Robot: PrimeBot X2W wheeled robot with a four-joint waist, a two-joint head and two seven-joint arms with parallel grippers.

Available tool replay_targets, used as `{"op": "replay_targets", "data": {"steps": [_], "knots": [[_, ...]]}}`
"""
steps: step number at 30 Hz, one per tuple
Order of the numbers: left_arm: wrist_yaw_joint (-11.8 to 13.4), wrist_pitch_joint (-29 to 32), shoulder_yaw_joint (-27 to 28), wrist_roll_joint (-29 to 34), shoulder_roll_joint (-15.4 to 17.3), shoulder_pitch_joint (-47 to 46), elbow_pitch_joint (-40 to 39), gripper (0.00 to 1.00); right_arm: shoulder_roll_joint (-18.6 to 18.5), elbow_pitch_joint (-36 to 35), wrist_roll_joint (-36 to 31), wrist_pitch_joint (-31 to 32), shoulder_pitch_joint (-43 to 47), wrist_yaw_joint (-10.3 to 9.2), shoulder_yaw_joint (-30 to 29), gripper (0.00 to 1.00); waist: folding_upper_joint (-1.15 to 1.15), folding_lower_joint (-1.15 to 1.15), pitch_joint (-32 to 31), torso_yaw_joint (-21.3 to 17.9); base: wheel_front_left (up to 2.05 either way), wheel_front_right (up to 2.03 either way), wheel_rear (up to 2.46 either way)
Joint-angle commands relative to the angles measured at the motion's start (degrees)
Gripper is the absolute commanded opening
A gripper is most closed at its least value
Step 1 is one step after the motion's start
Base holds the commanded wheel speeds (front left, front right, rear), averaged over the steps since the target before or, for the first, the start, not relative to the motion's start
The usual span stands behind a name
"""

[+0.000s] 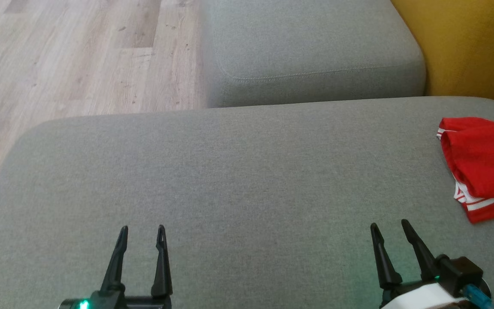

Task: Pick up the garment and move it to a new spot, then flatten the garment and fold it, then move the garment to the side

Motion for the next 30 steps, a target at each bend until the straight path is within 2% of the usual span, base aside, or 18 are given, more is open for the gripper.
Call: {"op": "replay_targets", "data": {"steps": [1, 10, 11, 15, 30], "knots": [[0.36, -0.30, 2.22, 0.29, -0.26, -1.91, -2.04, 1.00, 0.11, -1.86, -0.40, -0.67, -2.14, 0.39, 1.27, 1.00, 0.00, 0.00, -0.09, -0.11, 0.00, 0.00, 0.00], [0.13, -0.30, 3.12, 0.81, -0.26, -1.37, -1.67, 1.00, 0.95, -1.34, -0.54, -0.67, -2.08, 0.39, 1.46, 1.00, 0.00, 0.00, -0.45, -0.82, 0.00, 0.00, 0.00], [-0.03, 0.00, 0.91, 0.46, 0.01, 0.13, 0.01, 0.00, 1.23, 0.33, -0.27, 0.00, 0.01, 0.00, 0.22, 0.00, 0.00, 0.00, -0.44, -0.80, 0.00, 0.00, 0.00], [-0.08, 0.05, 0.65, -0.16, -0.01, 0.73, 2.48, 0.00, 1.28, 2.72, 0.30, 0.14, 0.86, -0.06, 0.36, 0.00, 0.00, 0.01, -0.40, -0.90, 0.00, 0.00, 0.00], [-1.78, 2.08, 2.22, -11.87, 0.67, -1.44, 3.51, 0.00, 1.01, 2.34, 11.07, 2.35, -1.00, 0.00, -1.03, 0.00, 0.00, 0.01, 0.36, -1.03, 0.00, 0.00, 0.00]]}}
